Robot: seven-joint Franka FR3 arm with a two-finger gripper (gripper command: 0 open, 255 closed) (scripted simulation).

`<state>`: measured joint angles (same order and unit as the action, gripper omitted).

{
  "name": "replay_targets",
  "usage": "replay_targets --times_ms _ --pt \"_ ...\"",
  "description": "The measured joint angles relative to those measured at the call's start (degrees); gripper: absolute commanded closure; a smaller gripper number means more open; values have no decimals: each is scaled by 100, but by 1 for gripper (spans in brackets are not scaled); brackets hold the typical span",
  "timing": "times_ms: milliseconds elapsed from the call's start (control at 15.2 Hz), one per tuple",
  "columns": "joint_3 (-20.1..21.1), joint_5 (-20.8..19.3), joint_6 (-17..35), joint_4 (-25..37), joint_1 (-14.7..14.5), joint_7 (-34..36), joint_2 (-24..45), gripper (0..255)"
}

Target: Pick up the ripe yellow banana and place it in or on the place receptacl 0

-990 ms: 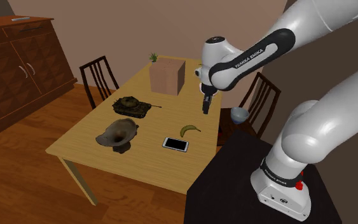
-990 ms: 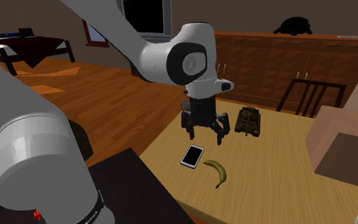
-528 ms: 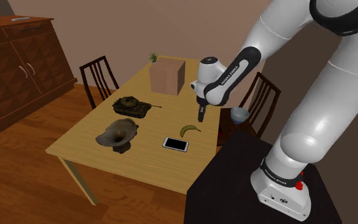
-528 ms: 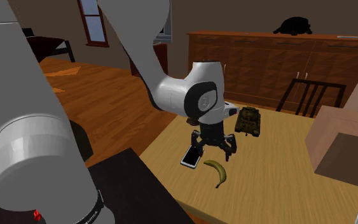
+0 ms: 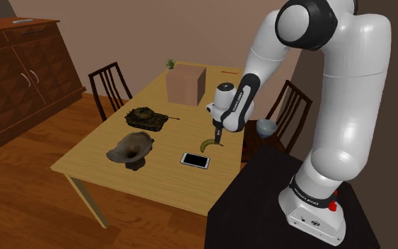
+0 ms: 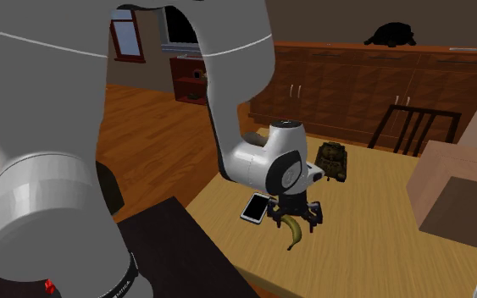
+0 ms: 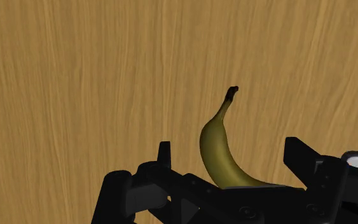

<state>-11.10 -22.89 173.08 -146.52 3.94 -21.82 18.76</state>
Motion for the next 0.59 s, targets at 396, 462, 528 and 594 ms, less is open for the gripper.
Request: replay_targets --times_ms 396,462,528,594 --pt "-72 -47 423 269 -10 35 651 0" --pt "-92 -48 503 334 -30 56 794 0" --pt "-99 -48 546 370 -32 62 871 0" --pt "-112 -50 577 377 -44 70 909 0"
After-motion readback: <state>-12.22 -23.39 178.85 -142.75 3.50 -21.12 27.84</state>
